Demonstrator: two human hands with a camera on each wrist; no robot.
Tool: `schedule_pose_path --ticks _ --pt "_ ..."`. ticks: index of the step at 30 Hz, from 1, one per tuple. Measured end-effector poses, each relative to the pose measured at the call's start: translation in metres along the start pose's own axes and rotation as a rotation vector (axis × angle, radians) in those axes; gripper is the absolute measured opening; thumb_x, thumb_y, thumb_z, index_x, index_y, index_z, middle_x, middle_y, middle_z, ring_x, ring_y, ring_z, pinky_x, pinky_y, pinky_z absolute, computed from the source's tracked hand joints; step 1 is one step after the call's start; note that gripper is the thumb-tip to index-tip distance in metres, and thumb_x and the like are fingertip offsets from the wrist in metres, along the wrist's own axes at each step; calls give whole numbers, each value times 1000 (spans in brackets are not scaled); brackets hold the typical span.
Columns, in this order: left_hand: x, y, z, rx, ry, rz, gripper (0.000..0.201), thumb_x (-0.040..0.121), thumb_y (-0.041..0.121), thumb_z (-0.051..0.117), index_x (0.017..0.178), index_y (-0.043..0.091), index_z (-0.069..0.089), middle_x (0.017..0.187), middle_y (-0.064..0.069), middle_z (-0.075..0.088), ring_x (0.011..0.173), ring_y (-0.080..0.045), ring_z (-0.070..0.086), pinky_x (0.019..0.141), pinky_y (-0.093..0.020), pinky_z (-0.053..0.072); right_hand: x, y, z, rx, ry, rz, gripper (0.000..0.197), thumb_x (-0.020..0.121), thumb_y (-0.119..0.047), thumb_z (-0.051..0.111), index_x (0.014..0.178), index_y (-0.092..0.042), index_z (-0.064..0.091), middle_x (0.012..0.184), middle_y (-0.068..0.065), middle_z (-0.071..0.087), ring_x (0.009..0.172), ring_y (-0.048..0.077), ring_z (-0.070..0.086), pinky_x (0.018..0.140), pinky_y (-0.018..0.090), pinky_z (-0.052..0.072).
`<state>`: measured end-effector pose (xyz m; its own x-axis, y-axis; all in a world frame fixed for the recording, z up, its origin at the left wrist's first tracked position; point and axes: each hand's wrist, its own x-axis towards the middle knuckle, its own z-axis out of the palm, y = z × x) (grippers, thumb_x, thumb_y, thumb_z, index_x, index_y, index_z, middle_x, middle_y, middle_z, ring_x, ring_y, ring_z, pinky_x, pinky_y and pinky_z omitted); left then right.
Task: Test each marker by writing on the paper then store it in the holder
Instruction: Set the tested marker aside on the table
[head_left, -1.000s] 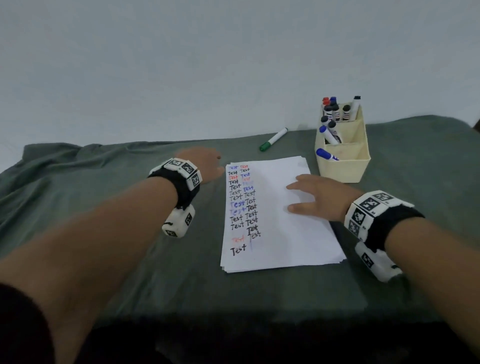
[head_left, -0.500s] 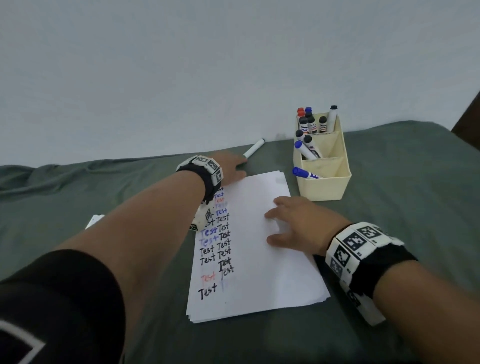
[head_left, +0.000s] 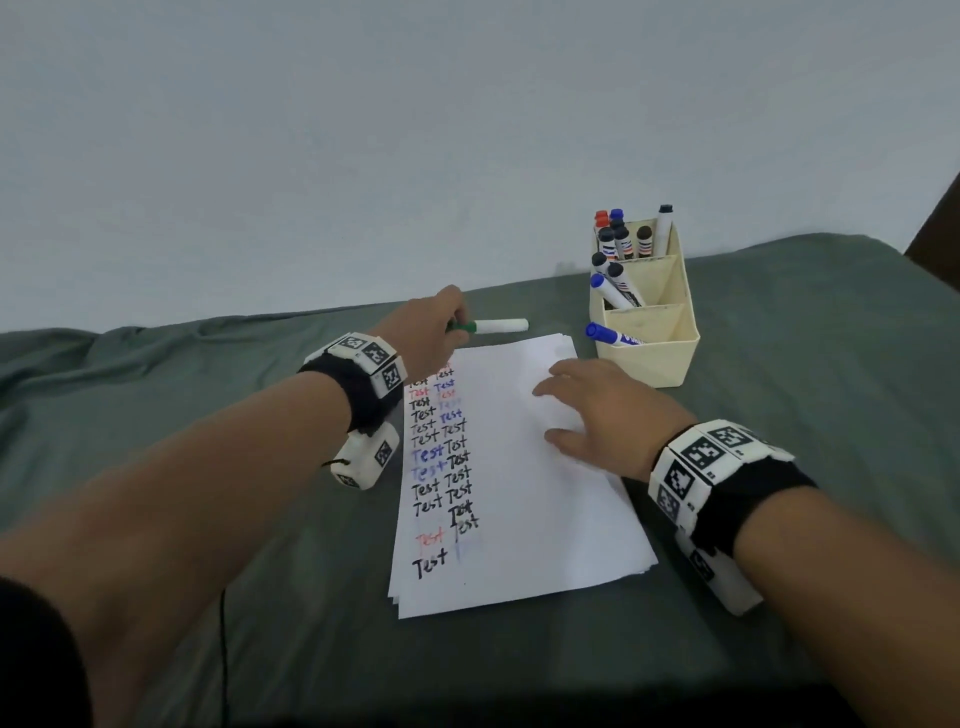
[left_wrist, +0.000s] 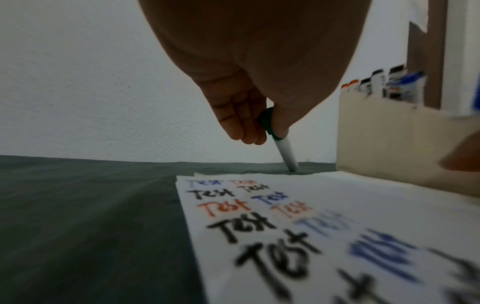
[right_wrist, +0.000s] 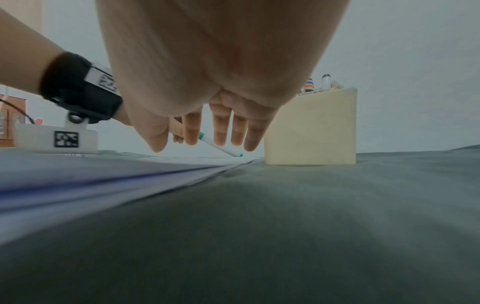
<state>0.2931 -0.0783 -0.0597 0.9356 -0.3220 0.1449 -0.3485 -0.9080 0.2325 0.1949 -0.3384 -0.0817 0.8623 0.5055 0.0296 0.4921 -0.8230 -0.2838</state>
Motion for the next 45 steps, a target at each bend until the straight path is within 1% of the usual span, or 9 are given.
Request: schedule_pose_path --ticks 6,11,14,20,29,33,35,39,45 --pt "-59 21 -28 28 -17 171 19 98 22 53 112 25 64 83 9 64 71 -15 57 61 -29 41 -3 -3 -5 -15 150 -15 85 94 -36 66 161 -26 14 166 0 9 149 24 20 115 39 33" --pt "-94 48 -28 14 -33 219 20 98 26 50 115 24 61 94 11 62 80 -13 55 73 -31 44 -2 -11 -8 -32 28 10 33 104 -36 48 134 -24 53 124 2 62 107 20 58 93 35 48" --pt "-98 64 -21 44 -35 198 25 98 40 49 116 24 57 95 11 58 82 -12 52 75 -32 43 -5 -17 -12 -36 16 29 23 105 -37 45 118 -23 57 103 0 64 86 22 60 80 38 51" --pt "-100 71 -3 251 -87 135 25 102 48 34 110 32 52 74 6 55 71 -23 55 67 -35 47 -7 -17 -14 -84 -29 14 20 105 -37 46 111 -24 58 99 -2 64 86 20 60 81 39 52" --pt "-90 58 2 90 -171 -35 17 88 68 41 90 52 48 68 20 58 69 -1 55 56 -24 33 -5 -16 -12 -80 -52 0 17 105 -37 47 113 -25 57 99 -3 62 89 22 59 80 37 49" --pt "-93 33 -6 27 -189 -160 85 61 89 51 133 48 34 101 24 54 84 -3 55 74 -30 44 -7 -16 -12 -101 -38 18 20 105 -37 46 108 -21 56 97 -1 62 88 22 60 80 38 51" --pt "-98 15 -7 -43 -158 -271 85 70 80 57 135 31 32 99 14 57 79 -5 56 69 -29 41 -7 -15 -11 -93 -35 34 20 105 -38 46 107 -20 56 95 0 62 85 22 59 78 38 51" --pt "-112 -18 -13 52 -83 -346 21 96 25 49 110 12 40 74 -3 55 62 -21 52 60 -32 37 -6 -14 -10 -72 -29 43 21 105 -38 46 112 -21 55 95 0 61 85 22 58 78 37 51" --pt "-113 -55 -32 296 -282 -250 22 90 16 67 112 13 67 115 -8 64 107 -26 59 87 -28 42 -3 -11 -7 -49 -17 53 21 104 -39 46 113 -22 55 92 0 61 81 21 58 77 37 51"
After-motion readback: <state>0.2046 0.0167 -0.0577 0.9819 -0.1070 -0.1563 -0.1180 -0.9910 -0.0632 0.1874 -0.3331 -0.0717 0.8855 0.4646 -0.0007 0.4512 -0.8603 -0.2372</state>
